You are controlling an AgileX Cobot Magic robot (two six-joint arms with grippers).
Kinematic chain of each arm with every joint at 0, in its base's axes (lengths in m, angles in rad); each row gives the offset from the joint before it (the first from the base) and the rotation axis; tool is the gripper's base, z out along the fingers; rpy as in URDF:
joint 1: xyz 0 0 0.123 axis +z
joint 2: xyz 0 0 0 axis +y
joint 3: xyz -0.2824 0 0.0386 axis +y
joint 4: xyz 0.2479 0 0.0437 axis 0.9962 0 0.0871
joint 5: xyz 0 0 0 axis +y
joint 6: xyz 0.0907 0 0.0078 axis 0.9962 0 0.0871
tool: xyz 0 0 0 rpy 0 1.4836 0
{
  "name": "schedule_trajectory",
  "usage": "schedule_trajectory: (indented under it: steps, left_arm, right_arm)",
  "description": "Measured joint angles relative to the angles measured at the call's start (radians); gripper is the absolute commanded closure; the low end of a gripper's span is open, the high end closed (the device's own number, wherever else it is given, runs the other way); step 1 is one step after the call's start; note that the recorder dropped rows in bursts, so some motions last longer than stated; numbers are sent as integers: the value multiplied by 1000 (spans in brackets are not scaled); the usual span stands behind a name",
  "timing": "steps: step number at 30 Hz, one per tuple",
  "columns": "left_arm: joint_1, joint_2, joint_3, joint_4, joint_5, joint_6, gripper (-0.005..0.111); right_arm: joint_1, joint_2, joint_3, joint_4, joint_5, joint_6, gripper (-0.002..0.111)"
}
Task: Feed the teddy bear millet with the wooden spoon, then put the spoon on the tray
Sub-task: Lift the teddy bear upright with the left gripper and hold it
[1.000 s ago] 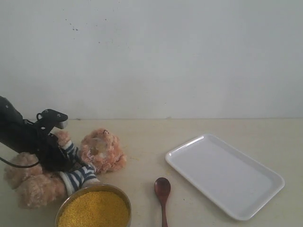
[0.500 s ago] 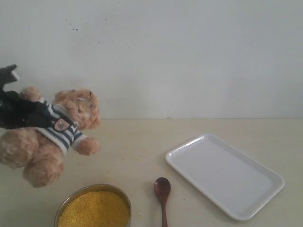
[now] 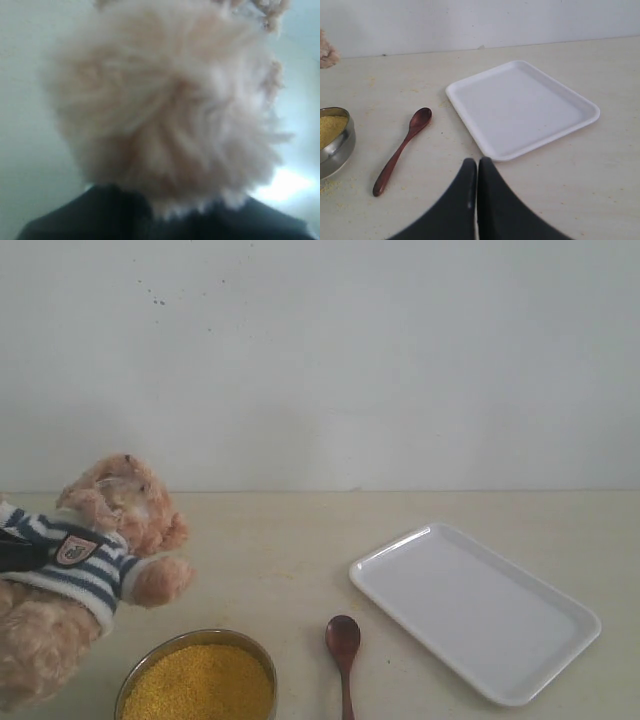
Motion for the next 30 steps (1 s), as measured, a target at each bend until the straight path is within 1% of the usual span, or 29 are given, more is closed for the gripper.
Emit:
schedule_trajectory:
  steps: [4,9,14,18,23,27,28,30]
  left_arm:
    - [27,-26,97,-175,102,90,103]
    - [33,-34,159,-268,113,189,103]
    - [33,-34,183,-338,110,254,103]
    - [33,-34,185,-379,135,262,103]
    - [33,-34,185,-392,149,262,103]
    - [33,-34,185,-411,149,262,103]
    - [33,-34,185,-423,151,262,103]
    - [33,-34,185,-444,156,262,103]
  right_arm:
    - [0,0,0,0,0,0,108]
    - [0,0,0,0,0,0,108]
    - [0,0,0,0,0,0,108]
    - [0,0,0,0,0,0,108]
    - [0,0,0,0,0,0,108]
    - [0,0,0,-44,-8,-26,108]
    - [0,0,0,-33,-22,-26,108]
    - [0,0,0,47,-73,1,108]
